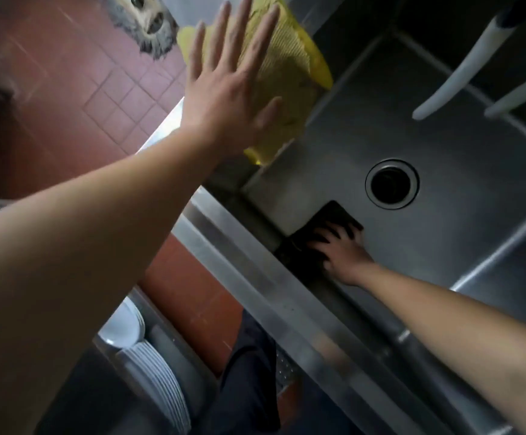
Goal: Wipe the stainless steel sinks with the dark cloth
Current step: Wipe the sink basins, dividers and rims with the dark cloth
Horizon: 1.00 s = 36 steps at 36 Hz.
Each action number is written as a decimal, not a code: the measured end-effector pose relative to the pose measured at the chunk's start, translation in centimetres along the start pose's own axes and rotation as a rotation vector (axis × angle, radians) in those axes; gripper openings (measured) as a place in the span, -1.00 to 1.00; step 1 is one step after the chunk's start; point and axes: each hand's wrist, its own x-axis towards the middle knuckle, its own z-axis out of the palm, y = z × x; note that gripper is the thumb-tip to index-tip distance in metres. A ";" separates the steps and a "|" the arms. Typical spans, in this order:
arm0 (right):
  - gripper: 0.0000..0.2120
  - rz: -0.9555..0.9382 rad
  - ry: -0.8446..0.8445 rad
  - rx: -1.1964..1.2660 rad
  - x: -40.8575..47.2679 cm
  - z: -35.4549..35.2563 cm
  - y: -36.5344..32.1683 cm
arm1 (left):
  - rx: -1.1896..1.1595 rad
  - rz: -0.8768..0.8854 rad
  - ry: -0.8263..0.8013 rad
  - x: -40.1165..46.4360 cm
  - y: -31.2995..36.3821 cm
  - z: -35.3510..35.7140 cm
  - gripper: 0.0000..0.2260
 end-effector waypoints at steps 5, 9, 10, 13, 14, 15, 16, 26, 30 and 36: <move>-0.41 -0.001 -0.052 -0.053 -5.4 3.2 2.5 | -0.283 -0.485 0.044 -13.4 1.8 2.2 -0.31; -0.34 0.014 0.010 -0.069 -2.9 2.6 1.4 | -0.240 -0.702 -0.024 -16.5 4.2 4.3 -0.40; -0.33 0.022 0.044 -0.069 -1.6 2.3 0.7 | -0.237 -0.717 0.002 -16.4 4.5 4.5 -0.39; -0.41 0.050 0.095 -0.041 3.5 -0.2 -1.9 | -0.233 -0.739 0.038 -16.2 4.5 4.9 -0.37; -0.44 0.050 0.100 -0.024 5.4 -1.3 -2.9 | -0.221 -0.736 0.032 -16.3 4.4 5.0 -0.38; -0.44 0.042 0.099 -0.004 7.3 -2.5 -3.9 | -0.217 -0.735 0.031 -16.3 4.4 5.0 -0.39; -0.42 0.034 0.091 0.010 9.0 -3.6 -4.9 | -0.216 -0.735 0.036 -16.4 4.4 5.0 -0.40; -0.30 0.034 -0.028 -0.089 11.8 -7.1 -6.9 | -0.222 -0.738 0.091 -16.2 4.2 5.2 -0.41; -0.33 0.069 -0.055 -0.101 11.2 -8.6 -8.5 | -0.214 -0.736 0.064 -16.3 4.2 5.2 -0.41; -0.20 0.095 -0.131 -0.126 7.1 -5.5 -5.5 | -0.228 -0.752 0.038 -16.0 4.2 4.6 -0.40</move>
